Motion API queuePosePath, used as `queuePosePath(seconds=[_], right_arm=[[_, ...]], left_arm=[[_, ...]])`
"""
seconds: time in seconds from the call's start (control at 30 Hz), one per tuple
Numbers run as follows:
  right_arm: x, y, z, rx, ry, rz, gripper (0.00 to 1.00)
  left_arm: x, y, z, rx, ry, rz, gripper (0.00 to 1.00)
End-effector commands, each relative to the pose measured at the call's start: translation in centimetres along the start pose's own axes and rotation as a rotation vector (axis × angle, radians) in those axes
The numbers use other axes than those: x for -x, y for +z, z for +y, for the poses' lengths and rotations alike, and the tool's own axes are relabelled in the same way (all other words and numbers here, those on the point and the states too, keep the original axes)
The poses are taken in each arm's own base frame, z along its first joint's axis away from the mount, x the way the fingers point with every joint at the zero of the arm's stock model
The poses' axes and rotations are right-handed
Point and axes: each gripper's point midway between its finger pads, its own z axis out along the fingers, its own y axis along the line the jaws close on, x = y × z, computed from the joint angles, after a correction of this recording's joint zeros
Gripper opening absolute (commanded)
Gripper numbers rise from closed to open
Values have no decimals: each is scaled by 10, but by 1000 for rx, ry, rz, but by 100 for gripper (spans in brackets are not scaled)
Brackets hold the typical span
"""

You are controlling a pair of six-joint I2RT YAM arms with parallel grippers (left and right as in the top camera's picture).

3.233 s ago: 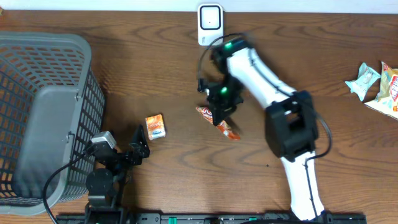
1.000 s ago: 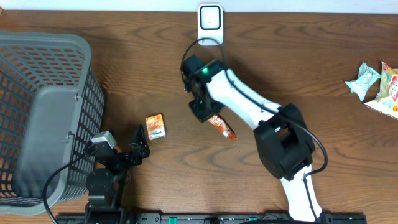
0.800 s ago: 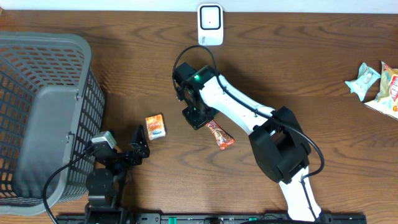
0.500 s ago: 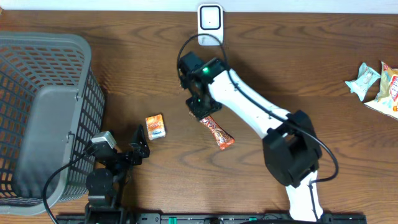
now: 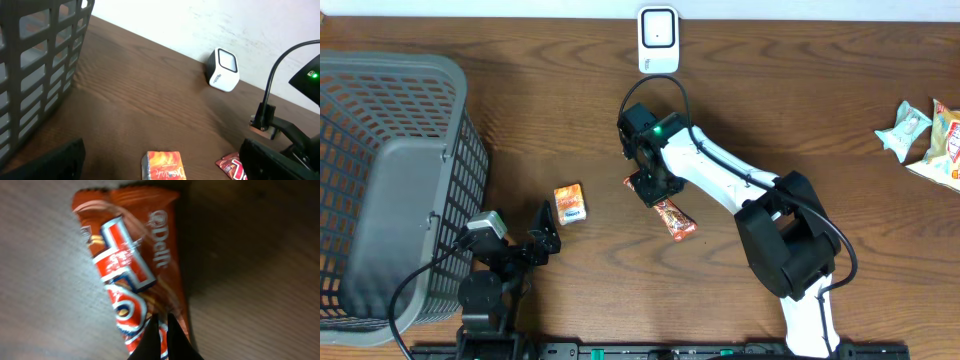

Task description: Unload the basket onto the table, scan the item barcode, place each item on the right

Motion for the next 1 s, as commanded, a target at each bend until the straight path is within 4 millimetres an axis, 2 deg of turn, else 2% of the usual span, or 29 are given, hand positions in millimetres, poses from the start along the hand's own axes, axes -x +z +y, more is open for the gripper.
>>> queuePosePath(seconds=[0.0,0.07,0.2,0.23,0.3,0.37,0.73,0.9,0.97], right_arm=[[8,-3,-40,-174,105,-43,1],[13,-12,-53,-221,127,-57,1],[20,-42,-47,-178,120,-51,1],[22,-50,-42,-156,114,-51,1],[23,-71,-16,-40,74,-48,1],[20,-73,-3,3,33,-43,1],[-2,-27,18,-7,-25,11,1],[-5,-7,20,-6,-34,1,1],[-7,7,17,-8,-32,-12,1]], left_arm=[[-15,1,6,16,-12,47,98],[-15,1,6,16,-13,47,98],[-15,1,6,16,-12,47,98],[-15,1,6,16,-13,47,98],[-15,1,6,16,-12,47,98],[-15,1,6,16,-12,47,98],[-15,1,6,16,-12,47,98],[-15,1,6,16,-13,47,98],[-15,1,6,16,-13,47,98]])
